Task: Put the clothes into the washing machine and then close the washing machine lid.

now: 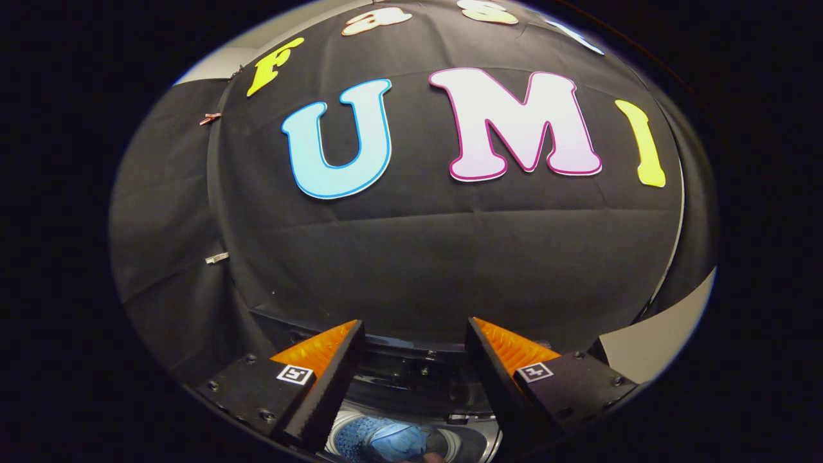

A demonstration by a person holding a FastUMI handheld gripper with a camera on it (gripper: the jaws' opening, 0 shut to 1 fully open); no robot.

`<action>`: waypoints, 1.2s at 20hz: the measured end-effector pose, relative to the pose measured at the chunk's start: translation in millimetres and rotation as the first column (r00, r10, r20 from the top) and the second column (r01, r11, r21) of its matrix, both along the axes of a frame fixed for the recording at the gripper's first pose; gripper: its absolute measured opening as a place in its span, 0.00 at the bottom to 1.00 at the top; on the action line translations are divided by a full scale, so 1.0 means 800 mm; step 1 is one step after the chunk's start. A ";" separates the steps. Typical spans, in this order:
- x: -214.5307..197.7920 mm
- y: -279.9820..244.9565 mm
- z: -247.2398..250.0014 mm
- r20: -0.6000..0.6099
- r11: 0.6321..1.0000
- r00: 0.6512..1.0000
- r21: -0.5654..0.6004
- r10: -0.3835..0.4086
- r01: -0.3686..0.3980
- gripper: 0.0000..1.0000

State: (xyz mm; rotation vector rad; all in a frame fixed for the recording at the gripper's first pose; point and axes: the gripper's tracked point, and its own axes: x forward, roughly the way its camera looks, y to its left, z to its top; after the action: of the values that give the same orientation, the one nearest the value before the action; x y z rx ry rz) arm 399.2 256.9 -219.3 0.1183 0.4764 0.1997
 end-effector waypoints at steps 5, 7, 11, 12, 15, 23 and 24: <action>0.003 0.001 0.001 -0.010 1.000 1.000 0.004 0.001 -0.001 0.99; 0.004 0.000 0.000 -0.015 1.000 1.000 -0.002 0.001 -0.001 0.98; 0.002 -0.001 -0.004 -0.039 0.998 0.999 -0.058 0.019 -0.022 0.96; 0.002 -0.001 -0.007 -0.048 0.997 0.999 -0.068 0.023 -0.026 0.95; -0.002 -0.001 -0.007 -0.083 0.996 0.996 -0.087 0.027 -0.035 0.96; -0.036 0.000 -0.004 -0.172 0.990 0.984 -0.123 0.046 -0.068 0.96; -0.040 -0.001 -0.003 -0.179 0.990 0.982 -0.116 0.053 -0.074 0.96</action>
State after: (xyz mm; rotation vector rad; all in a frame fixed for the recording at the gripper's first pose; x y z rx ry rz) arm 367.2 255.8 -221.7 0.0002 0.6678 0.2233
